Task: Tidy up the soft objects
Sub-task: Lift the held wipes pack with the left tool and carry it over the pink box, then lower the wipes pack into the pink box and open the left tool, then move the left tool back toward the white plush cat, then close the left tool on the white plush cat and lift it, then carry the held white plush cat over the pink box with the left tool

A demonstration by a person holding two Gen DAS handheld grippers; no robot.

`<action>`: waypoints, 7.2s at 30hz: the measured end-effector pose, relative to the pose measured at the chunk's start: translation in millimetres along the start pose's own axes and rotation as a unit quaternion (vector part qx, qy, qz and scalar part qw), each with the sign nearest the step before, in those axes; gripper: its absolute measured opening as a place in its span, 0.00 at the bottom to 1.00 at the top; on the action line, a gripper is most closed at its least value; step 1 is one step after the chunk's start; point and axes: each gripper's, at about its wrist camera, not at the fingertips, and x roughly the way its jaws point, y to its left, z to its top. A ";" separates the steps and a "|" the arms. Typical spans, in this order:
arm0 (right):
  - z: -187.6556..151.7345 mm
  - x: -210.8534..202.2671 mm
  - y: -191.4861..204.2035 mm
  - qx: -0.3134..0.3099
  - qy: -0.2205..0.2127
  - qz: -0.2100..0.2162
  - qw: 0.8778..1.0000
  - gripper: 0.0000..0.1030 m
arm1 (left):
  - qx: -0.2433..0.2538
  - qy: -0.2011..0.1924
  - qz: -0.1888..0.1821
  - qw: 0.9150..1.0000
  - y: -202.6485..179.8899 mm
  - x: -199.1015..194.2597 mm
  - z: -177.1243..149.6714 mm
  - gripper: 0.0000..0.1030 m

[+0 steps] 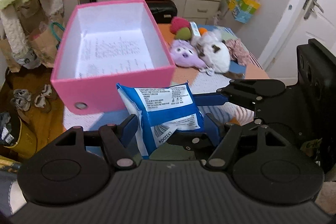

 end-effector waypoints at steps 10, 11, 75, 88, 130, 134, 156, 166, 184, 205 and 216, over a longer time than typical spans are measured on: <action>53.2 13.4 9.8 -0.042 -0.013 -0.024 0.999 0.71 | -0.018 -0.024 -0.004 1.000 35.1 -3.8 39.5 0.69; 58.9 16.3 8.2 -0.044 -0.014 -0.027 0.999 0.71 | -0.020 -0.027 -0.004 0.999 38.5 -1.6 44.4 0.69; 115.2 46.0 -45.0 -0.079 -0.001 -0.098 0.992 0.71 | 0.000 -0.081 0.015 0.997 72.1 38.1 102.9 0.75; 62.5 -52.7 -63.5 -0.041 -0.024 -0.108 0.993 0.72 | 0.071 -0.105 -0.015 0.992 2.3 2.3 74.5 0.76; -56.5 -14.1 -168.0 -0.057 -0.047 -0.167 0.983 0.73 | 0.098 -0.005 -0.089 0.991 -99.5 154.2 79.6 0.76; -55.9 -1.4 -177.5 -0.040 -0.048 -0.173 0.983 0.74 | 0.093 -0.020 -0.070 0.993 -102.4 174.0 82.0 0.76; -55.0 26.6 -211.7 0.080 -0.053 -0.119 0.988 0.68 | 0.022 -0.063 -0.096 0.993 -89.9 235.2 76.2 0.69; -56.5 13.8 -196.4 0.084 -0.064 -0.145 0.984 0.63 | 0.038 -0.062 -0.105 0.992 -101.5 221.8 69.2 0.68; -62.9 -16.0 -152.0 0.041 -0.040 -0.176 0.983 0.64 | 0.052 -0.032 -0.087 0.994 -120.8 183.7 54.1 0.63; -46.2 -36.1 -71.2 -0.007 -0.016 -0.117 0.993 0.63 | 0.022 0.014 -0.066 0.997 -91.5 101.2 25.3 0.62; -10.5 -31.9 -27.9 -0.033 0.012 -0.053 0.998 0.63 | -0.018 0.022 -0.063 0.998 -45.3 50.8 17.7 0.61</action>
